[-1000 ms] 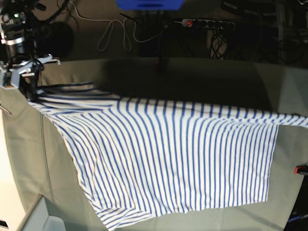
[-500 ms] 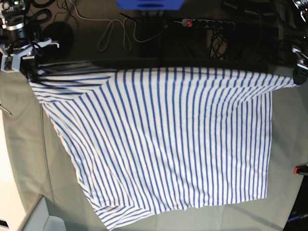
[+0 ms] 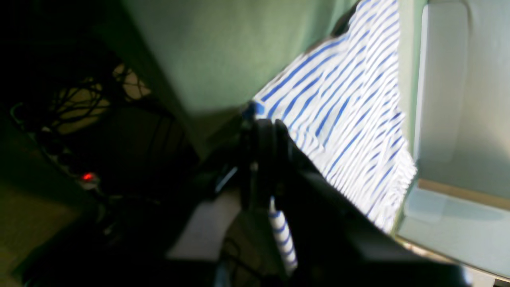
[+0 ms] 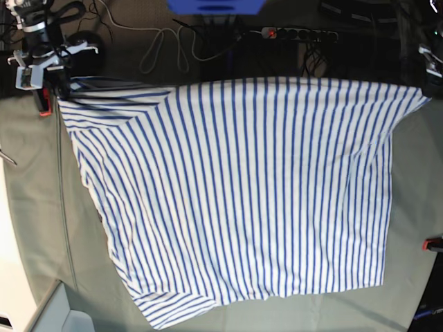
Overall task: Layout the t-shirt on the table in an organized manner, then fold the t-shirt properly
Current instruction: 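Fold the held shirt edge over onto the shirt with both grippers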
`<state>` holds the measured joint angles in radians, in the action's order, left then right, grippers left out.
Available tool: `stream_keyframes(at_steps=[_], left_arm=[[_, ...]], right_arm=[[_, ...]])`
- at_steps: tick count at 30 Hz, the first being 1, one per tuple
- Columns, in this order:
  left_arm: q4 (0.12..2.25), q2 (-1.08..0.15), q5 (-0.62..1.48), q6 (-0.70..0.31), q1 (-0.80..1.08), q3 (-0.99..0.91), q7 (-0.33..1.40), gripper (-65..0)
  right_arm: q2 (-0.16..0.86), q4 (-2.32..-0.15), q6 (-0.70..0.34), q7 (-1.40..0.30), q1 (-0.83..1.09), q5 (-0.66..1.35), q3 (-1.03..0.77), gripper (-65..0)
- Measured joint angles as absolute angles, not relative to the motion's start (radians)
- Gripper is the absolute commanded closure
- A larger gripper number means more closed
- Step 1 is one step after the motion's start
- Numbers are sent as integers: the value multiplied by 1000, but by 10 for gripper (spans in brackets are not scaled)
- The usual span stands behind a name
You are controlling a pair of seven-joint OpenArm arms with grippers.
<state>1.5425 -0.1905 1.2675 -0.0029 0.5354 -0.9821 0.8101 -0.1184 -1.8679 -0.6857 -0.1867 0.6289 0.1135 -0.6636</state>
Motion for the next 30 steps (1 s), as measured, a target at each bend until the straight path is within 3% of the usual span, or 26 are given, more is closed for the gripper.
stream_keyframes(at_steps=[19, 30], left_arm=[[1537, -178, 1261, 0, 467, -980, 807, -2], [1531, -181, 1251, 12, 297, -972, 807, -2]], right_arm=[[-94, -1832, -685, -191, 513, 22, -605, 0], [-77, -1738, -685, -201, 326, -52, -577, 0]])
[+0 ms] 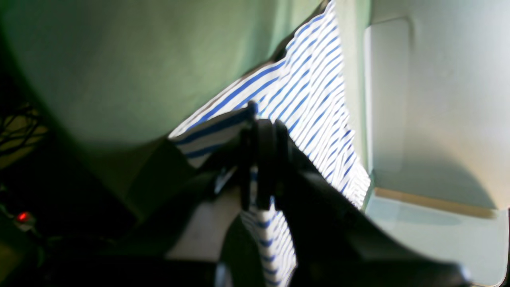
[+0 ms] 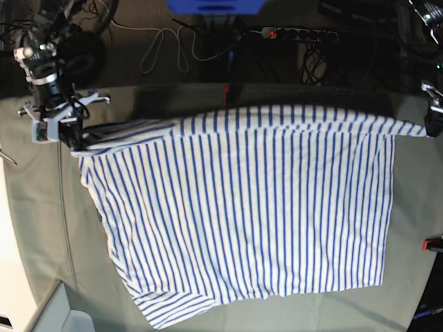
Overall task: Layout the t-shirt on the table in an organized manner, then fold the t-shirt properly
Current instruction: 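Fold the held shirt edge over onto the shirt with both grippers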
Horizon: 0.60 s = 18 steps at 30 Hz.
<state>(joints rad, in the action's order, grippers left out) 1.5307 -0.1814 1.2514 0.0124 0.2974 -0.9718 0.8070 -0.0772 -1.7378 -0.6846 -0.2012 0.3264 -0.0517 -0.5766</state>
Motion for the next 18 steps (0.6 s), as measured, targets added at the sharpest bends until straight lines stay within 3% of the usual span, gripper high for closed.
stream_keyframes(at_steps=[10, 18], left_arm=[[1524, -204, 1027, 11, 120, -891, 811, -2], [1322, -213, 1003, 11, 22, -892, 807, -2]], right_arm=[[-67, -1578, -685, -194, 112, -162, -579, 0], [-44, -1425, -685, -189, -48, -161, -575, 0]])
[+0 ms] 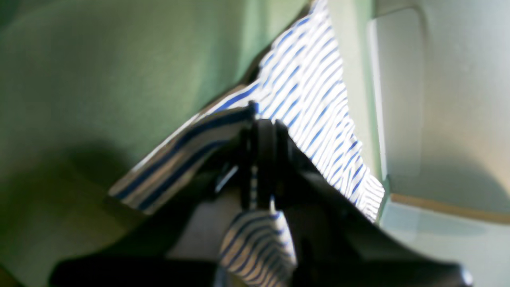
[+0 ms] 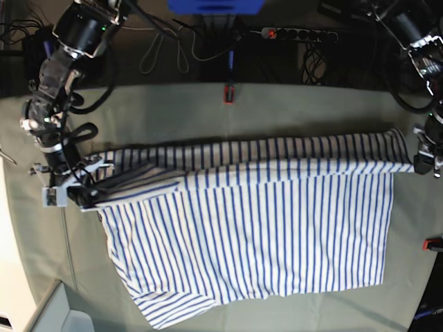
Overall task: Layout the t-shirt on the table in an organized manner, then fold the t-shirt properly
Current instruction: 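Fold the held shirt edge over onto the shirt with both grippers, then regrasp the folded shirt edge with both grippers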
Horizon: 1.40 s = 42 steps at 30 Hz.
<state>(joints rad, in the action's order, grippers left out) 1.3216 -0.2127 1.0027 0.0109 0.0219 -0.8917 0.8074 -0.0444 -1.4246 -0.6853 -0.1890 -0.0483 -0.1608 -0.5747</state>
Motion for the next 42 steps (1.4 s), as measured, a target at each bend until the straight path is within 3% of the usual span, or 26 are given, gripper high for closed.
stream_keyframes(at_steps=[9, 16, 19, 22, 25, 30, 37, 42], left_arm=[[1191, -213, 997, 12, -103, -891, 802, -2], [1171, -215, 822, 11, -175, -802, 793, -5], [1172, -213, 812, 4, -207, -783, 796, -7], [1171, -213, 811, 8, -211, -784, 796, -69], [1171, -213, 804, 12, -214, -785, 796, -216], [1171, -213, 808, 12, -212, -791, 797, -424], [1272, -213, 918, -1, -24, -793, 785, -440], [1191, -203, 935, 1, 34, -848, 789, -440]], right_arm=[[-2, -1254, -685, -186, -181, -160, -574, 0], [44, -1122, -686, -194, -245, -169, -574, 0], [50, -1102, -686, -194, -257, -168, -574, -60], [49, -1101, -686, -194, -256, -169, -574, -178], [48, -1103, -686, -194, -257, -168, -574, -280], [50, -1131, -687, -201, -249, -171, -582, -354], [41, -1333, -685, -184, -116, -159, -585, -356], [31, -1333, -686, -197, -46, -161, -582, -356]])
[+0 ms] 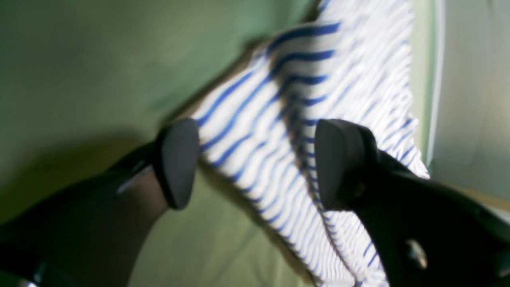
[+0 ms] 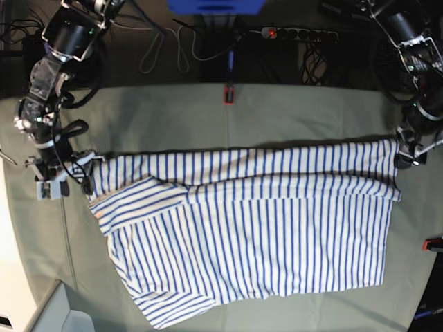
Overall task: Layout the t-shirt on the table in an organized manner, then fold the t-shirt properly
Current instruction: 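Regrasp the folded shirt edge with both grippers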
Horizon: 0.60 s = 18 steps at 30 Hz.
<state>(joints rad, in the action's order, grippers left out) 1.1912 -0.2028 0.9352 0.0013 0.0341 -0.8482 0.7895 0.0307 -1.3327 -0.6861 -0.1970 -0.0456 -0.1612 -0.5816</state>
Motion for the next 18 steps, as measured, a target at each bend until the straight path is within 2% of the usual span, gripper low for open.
stream_keyframes(at_steps=[4, 18], left_arm=[[1092, -210, 953, -8, 33, -875, 775, -440], [1067, -213, 934, 4, -52, -790, 785, -439]], right_arm=[[36, -1332, -685, -190, -23, -161, -582, -356], [39, -1330, -685, -191, 0, -161, -582, -355]])
